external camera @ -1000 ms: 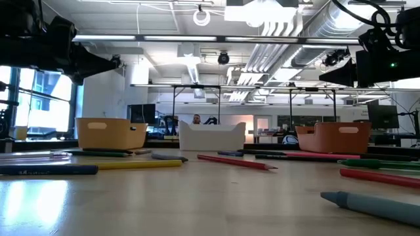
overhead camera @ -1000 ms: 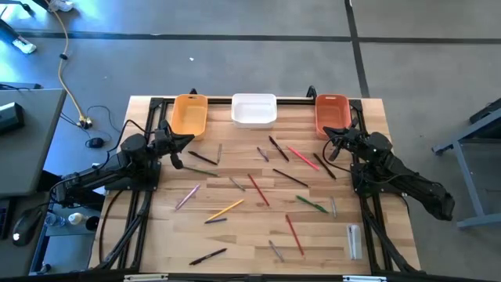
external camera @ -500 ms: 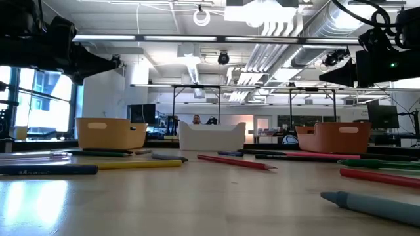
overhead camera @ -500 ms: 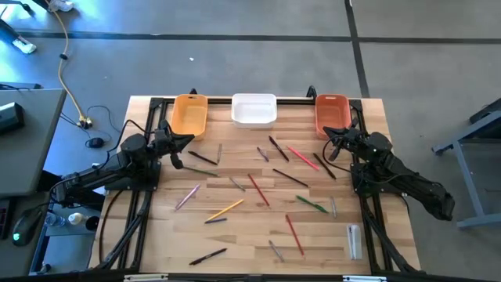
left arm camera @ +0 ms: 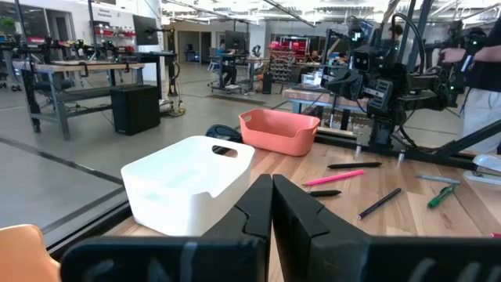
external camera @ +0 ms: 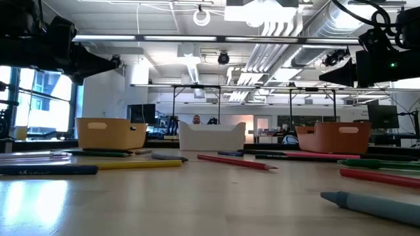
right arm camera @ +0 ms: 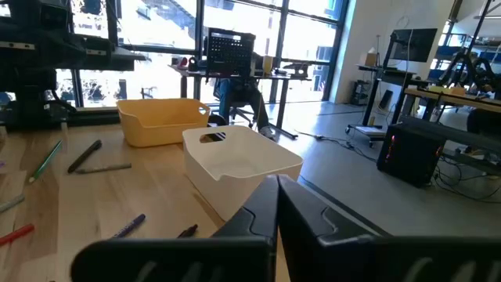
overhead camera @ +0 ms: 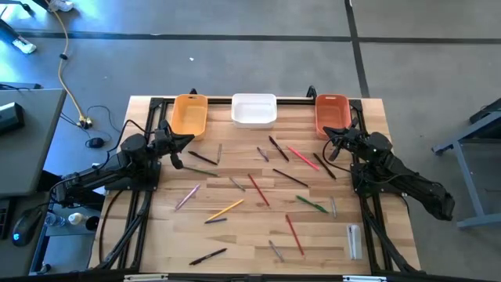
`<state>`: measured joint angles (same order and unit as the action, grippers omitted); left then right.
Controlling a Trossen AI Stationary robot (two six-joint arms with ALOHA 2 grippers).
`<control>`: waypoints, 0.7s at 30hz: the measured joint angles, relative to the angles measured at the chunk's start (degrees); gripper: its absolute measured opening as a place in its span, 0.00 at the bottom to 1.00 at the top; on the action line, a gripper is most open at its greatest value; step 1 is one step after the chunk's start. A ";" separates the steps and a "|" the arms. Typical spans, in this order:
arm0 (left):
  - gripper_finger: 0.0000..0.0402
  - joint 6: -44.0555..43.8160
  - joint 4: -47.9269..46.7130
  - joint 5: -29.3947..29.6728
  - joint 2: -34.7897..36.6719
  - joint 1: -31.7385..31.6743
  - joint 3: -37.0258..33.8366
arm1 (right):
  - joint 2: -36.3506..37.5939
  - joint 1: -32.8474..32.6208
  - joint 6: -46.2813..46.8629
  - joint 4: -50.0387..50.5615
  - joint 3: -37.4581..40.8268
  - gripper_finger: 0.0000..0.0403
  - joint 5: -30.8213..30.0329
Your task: Sort crayons/erasers/pens/pencils in bins
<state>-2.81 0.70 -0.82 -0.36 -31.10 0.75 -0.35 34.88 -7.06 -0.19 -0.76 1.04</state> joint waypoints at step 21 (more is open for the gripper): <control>0.00 0.00 0.00 0.02 0.00 -0.01 0.02 | -0.03 -0.16 24.05 -15.56 0.07 0.00 5.84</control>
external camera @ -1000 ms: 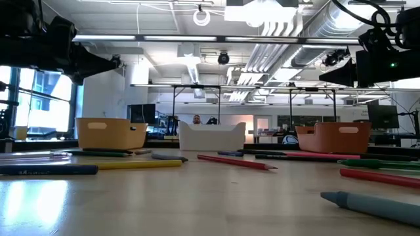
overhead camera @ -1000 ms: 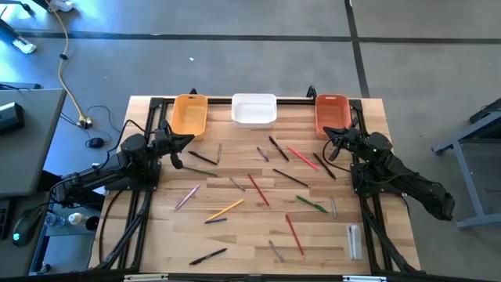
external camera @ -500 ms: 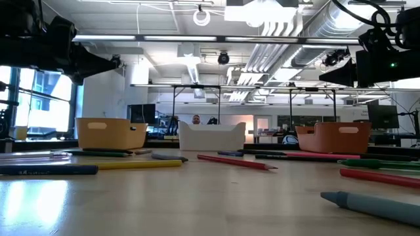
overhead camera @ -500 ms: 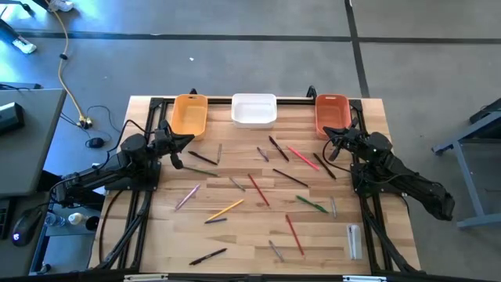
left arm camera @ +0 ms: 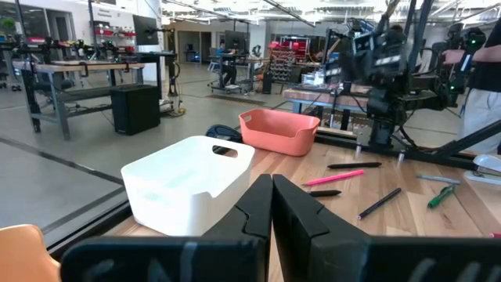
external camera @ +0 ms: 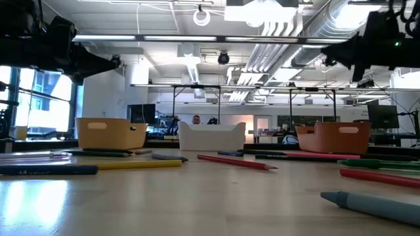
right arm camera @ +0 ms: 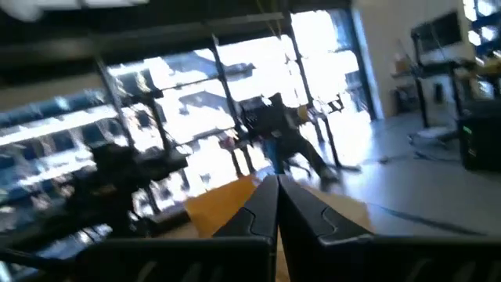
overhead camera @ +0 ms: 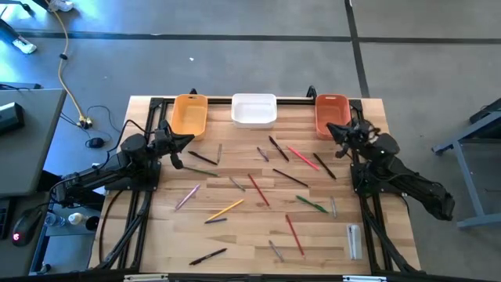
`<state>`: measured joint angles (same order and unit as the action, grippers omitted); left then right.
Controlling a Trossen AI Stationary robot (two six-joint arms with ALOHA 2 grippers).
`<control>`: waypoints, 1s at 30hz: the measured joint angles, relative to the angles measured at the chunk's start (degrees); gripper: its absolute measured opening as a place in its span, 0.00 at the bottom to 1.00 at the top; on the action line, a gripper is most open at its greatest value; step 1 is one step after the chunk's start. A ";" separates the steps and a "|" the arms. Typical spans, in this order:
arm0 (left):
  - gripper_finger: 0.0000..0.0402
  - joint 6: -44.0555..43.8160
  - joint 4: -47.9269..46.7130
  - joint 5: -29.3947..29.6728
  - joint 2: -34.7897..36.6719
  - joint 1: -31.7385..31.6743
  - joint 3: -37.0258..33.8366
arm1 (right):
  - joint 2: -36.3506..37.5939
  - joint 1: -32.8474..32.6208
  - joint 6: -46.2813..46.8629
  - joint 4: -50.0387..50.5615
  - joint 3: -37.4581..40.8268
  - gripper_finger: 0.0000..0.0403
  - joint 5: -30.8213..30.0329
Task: Sort crayons/erasers/pens/pencils in bins
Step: Put the black pen into the orange bin
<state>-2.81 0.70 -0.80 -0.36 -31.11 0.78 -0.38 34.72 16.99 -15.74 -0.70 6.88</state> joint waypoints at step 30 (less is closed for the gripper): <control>0.00 0.00 0.01 -0.02 0.00 0.02 -0.01 | -18.28 -5.64 -6.66 28.43 -15.08 0.00 -3.87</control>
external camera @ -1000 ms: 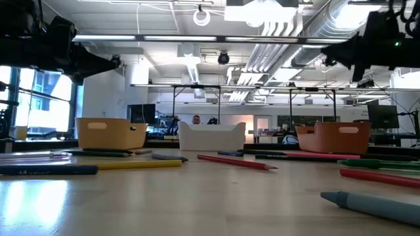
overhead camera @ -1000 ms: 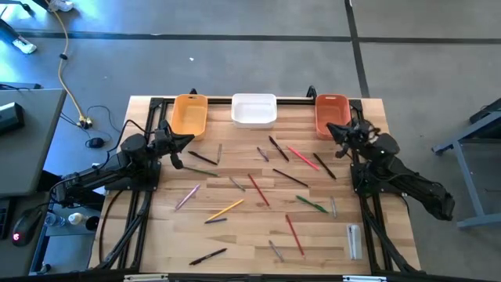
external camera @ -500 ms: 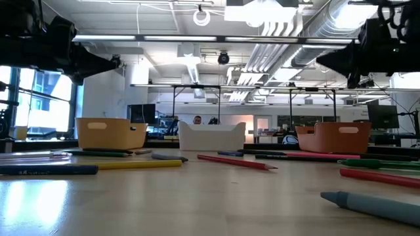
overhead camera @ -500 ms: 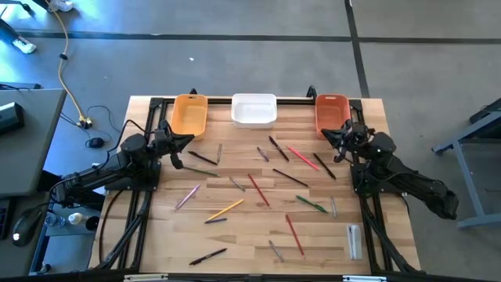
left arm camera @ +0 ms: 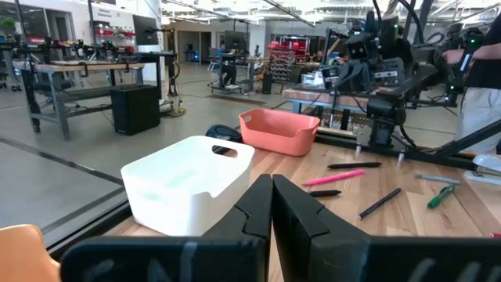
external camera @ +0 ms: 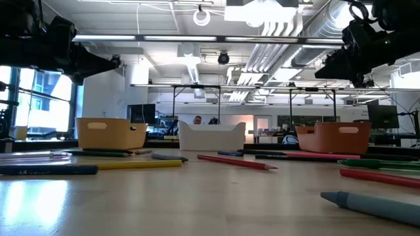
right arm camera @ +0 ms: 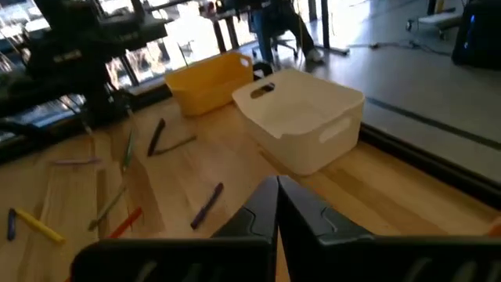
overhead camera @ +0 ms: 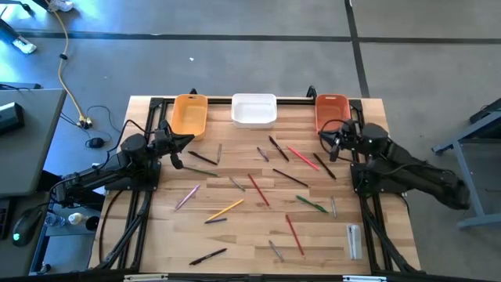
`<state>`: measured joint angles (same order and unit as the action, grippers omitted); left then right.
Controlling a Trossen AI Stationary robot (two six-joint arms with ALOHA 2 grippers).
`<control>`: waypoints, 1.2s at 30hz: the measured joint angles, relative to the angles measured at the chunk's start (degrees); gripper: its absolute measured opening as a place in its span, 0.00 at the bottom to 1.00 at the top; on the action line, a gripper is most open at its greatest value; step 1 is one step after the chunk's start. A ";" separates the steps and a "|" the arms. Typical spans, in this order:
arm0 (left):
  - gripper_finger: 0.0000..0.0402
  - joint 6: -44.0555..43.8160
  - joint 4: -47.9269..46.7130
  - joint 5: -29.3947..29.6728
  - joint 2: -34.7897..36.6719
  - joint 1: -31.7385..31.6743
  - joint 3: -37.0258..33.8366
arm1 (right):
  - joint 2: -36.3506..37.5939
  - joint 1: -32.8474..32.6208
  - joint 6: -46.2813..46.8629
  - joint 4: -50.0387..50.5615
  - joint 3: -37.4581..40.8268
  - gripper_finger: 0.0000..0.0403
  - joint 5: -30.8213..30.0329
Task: Sort crayons/erasers/pens/pencils in bins
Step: Put the black pen into the orange bin
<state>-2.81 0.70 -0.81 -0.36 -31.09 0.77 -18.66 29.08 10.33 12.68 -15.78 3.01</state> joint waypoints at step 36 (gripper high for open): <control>0.00 0.00 -0.01 0.00 0.02 -0.02 -0.01 | -43.11 -14.34 22.66 37.19 -22.35 0.22 -8.92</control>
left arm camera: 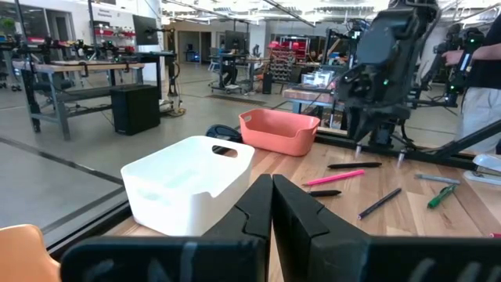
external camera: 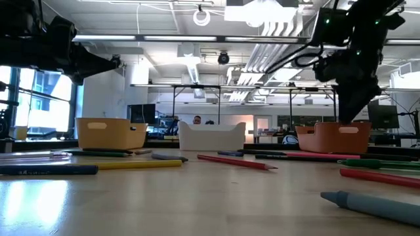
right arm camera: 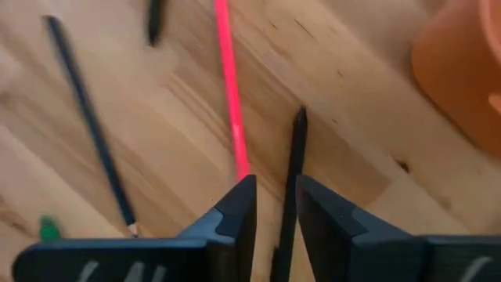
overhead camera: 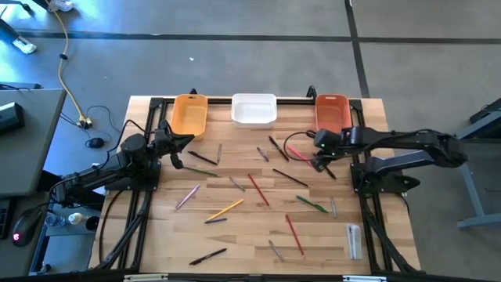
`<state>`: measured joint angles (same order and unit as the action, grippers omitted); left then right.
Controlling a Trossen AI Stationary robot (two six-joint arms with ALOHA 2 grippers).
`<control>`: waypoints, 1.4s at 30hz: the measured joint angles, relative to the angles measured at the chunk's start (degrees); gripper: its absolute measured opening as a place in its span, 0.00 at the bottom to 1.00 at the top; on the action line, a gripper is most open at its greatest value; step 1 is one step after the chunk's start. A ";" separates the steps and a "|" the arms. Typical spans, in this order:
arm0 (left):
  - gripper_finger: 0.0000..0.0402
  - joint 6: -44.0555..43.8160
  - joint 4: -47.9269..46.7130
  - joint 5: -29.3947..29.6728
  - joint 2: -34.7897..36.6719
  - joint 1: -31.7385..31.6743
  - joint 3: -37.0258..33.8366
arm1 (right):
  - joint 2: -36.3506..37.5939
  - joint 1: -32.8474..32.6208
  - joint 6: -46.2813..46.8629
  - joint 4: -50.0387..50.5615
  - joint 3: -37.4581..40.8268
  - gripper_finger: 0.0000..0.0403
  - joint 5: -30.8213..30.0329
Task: Sort crayons/erasers/pens/pencils in bins
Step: Put the black pen into the orange bin
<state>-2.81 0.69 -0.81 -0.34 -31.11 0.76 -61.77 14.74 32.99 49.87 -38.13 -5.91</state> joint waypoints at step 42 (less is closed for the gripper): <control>0.00 0.00 0.00 0.00 -0.02 0.00 0.02 | -13.16 3.80 -2.14 -4.79 6.11 0.37 1.55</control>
<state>-2.81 0.69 -0.82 -0.36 -31.11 0.78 -74.94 18.54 30.85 45.07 -32.02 -4.36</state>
